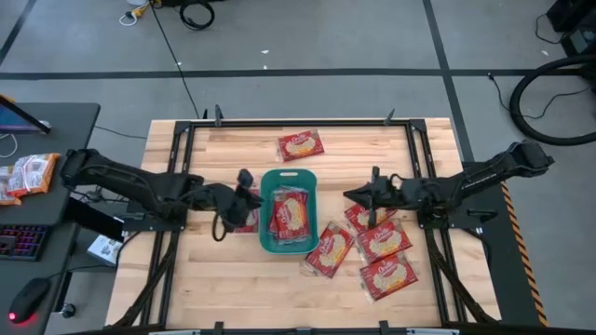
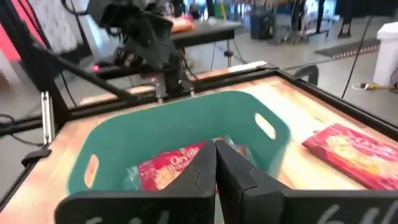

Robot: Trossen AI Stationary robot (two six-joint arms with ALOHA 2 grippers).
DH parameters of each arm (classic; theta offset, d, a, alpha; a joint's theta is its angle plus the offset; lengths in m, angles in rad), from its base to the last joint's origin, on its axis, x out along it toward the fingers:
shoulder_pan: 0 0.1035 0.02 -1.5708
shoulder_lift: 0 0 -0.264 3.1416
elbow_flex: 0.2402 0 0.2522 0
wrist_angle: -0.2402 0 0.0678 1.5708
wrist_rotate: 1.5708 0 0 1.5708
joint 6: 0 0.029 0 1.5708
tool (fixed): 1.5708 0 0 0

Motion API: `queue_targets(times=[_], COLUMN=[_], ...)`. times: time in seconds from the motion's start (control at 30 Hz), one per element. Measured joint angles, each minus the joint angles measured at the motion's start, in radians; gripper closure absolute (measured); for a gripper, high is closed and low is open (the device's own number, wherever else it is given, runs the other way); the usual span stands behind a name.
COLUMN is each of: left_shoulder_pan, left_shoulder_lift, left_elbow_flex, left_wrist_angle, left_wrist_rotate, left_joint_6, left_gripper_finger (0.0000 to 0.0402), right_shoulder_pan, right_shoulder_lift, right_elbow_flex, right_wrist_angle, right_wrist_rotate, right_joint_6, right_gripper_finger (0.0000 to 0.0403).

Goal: Sort popcorn bags into baskets
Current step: Put the red popcorn bag into the green bin

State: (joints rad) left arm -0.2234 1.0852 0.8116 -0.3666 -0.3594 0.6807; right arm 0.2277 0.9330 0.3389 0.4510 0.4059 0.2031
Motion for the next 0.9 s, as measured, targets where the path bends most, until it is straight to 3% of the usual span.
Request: queue_targets(times=[0.2,0.47,0.6,0.73,0.9], left_shoulder_pan=[-0.002,-0.011,-0.044,-0.055,-0.058], left_shoulder_lift=[-0.032,0.021,0.094,0.189,0.284], left_elbow_flex=[-0.001,-0.001,-0.001,-0.001,-0.001], left_wrist_angle=[-0.084,-0.341,-0.35,-0.349,-0.449], left_wrist_rotate=[0.009,0.033,0.063,0.005,-0.01], left_joint_6=[-0.346,-0.767,-0.769,-0.766,-0.638], left_gripper_finger=[0.0366,0.0369,0.0364,0.0332,0.0296], right_shoulder_pan=[0.031,0.081,0.108,0.132,0.146], right_shoulder_lift=[0.087,0.151,0.173,0.185,0.188], right_elbow_flex=[0.215,0.256,0.256,0.256,0.256], right_wrist_angle=[-0.422,-0.445,-0.445,-0.441,-0.423], right_wrist_rotate=[0.129,0.172,0.193,0.21,0.231], right_joint_6=[0.131,0.265,0.295,0.294,0.256], right_gripper_finger=[0.0394,0.0394,0.0394,0.0394,0.0394])
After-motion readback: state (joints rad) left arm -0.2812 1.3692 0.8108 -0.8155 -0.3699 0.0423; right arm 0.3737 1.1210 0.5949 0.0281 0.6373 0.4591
